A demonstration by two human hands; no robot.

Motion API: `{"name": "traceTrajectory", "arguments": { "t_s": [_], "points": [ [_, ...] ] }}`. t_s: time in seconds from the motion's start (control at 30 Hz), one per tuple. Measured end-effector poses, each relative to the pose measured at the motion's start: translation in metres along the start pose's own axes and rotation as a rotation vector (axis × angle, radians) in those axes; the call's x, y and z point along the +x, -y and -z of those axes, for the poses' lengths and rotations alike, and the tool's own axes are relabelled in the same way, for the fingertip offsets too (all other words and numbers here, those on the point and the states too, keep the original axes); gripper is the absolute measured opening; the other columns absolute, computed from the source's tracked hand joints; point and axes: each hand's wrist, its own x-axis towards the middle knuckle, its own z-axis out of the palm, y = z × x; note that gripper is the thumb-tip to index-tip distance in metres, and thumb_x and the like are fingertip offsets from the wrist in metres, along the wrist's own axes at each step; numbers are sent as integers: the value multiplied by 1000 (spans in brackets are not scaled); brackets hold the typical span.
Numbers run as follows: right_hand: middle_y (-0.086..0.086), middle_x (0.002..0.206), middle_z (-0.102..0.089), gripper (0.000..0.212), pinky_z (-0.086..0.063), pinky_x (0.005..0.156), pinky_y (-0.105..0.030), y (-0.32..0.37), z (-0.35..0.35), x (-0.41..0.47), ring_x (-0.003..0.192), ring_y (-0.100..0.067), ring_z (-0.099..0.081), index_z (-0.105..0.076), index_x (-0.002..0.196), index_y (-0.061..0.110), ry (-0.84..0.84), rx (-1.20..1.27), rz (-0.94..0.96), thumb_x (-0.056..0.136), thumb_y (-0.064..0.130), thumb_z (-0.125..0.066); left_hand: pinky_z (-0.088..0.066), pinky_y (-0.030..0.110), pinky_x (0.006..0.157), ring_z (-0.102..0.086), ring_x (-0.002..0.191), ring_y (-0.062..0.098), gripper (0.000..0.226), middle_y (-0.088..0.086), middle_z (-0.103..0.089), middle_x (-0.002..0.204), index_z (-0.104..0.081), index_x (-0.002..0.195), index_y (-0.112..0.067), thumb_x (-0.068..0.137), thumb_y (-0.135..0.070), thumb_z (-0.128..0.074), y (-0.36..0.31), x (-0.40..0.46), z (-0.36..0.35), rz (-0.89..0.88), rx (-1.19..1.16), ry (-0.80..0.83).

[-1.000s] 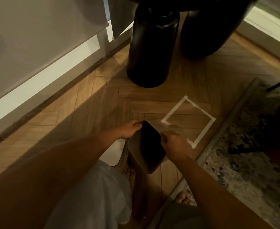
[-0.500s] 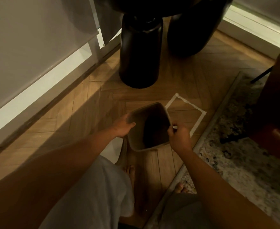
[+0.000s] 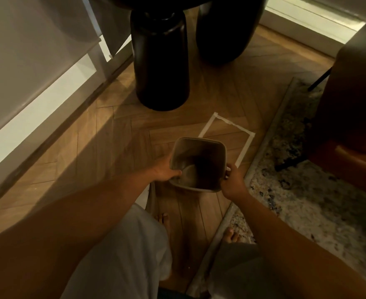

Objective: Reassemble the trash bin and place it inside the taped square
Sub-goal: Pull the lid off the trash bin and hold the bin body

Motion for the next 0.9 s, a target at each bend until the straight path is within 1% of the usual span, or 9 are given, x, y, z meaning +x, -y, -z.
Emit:
{"name": "traceTrajectory", "arguments": {
  "t_s": [0.2, 0.33, 0.43, 0.5, 0.6, 0.67, 0.77, 0.83, 0.9],
  "points": [
    [-11, 130, -58, 61, -57, 89, -43, -22, 5, -5, 111, -23, -61, -37, 139, 11, 58, -47, -46, 86, 3, -66, -42, 36, 102, -48, 128, 22, 96, 6, -50, 142, -16, 154, -25, 81, -18, -78, -5, 8, -10, -23, 42, 36],
    [-9, 131, -51, 67, -50, 87, -34, -26, 15, -8, 117, -25, -56, -34, 141, 7, 82, -203, -33, 85, 10, -70, -39, 32, 101, -46, 131, 21, 113, 6, -46, 145, -8, 155, -27, 72, -19, -85, -6, 8, -15, -73, 130, 127],
    [0, 142, -36, 95, -44, 103, -37, -26, 18, -11, 129, -19, -41, -36, 143, 19, 215, -358, 119, 63, 37, -84, -33, 29, 104, -38, 133, 17, 126, 5, -40, 148, -5, 155, -23, 63, -19, -91, -7, 7, -18, -112, 205, 158],
    [1, 146, -31, 115, -41, 107, -40, -37, 15, -8, 134, -20, -34, -34, 146, 24, 242, -432, 99, 47, 54, -84, -30, 30, 107, -33, 136, 18, 135, 6, -36, 151, 1, 155, -20, 59, -15, -92, -9, 8, -21, -147, 258, 177],
    [1, 144, -35, 133, -41, 103, -36, -60, 6, 0, 135, -24, -35, -28, 148, 25, 205, -490, 6, 33, 68, -80, -31, 38, 112, -34, 139, 25, 135, 9, -37, 151, 2, 155, -22, 58, -10, -91, -12, 8, -25, -131, 314, 163],
    [-1, 144, -36, 140, -44, 103, -39, -59, 6, -7, 134, -25, -38, -20, 150, 24, 170, -467, -7, 33, 61, -87, -31, 41, 114, -35, 140, 29, 132, 11, -38, 151, -2, 155, -22, 58, -8, -91, -16, 8, -28, -127, 323, 147],
    [-7, 149, -34, 146, -45, 106, -47, -45, 8, -23, 135, -28, -40, -2, 151, 31, 143, -331, -20, 39, 38, -96, -28, 31, 109, -34, 140, 27, 130, 11, -37, 152, -5, 156, -19, 58, -6, -90, -17, 8, -29, -133, 331, 161],
    [-8, 151, -32, 152, -45, 106, -49, -47, 9, -25, 137, -30, -40, 8, 146, 44, 145, -279, -45, 33, 42, -95, -31, 36, 112, -36, 140, 27, 133, 10, -39, 151, -5, 155, -24, 56, -8, -91, -16, 8, -27, -141, 335, 169],
    [-6, 151, -30, 154, -45, 106, -49, -63, 5, -19, 137, -29, -39, 10, 143, 49, 148, -253, -59, 26, 50, -91, -36, 45, 112, -38, 138, 28, 134, 9, -42, 148, -6, 154, -30, 53, -12, -91, -12, 7, -25, -130, 349, 169]
  ]
}}
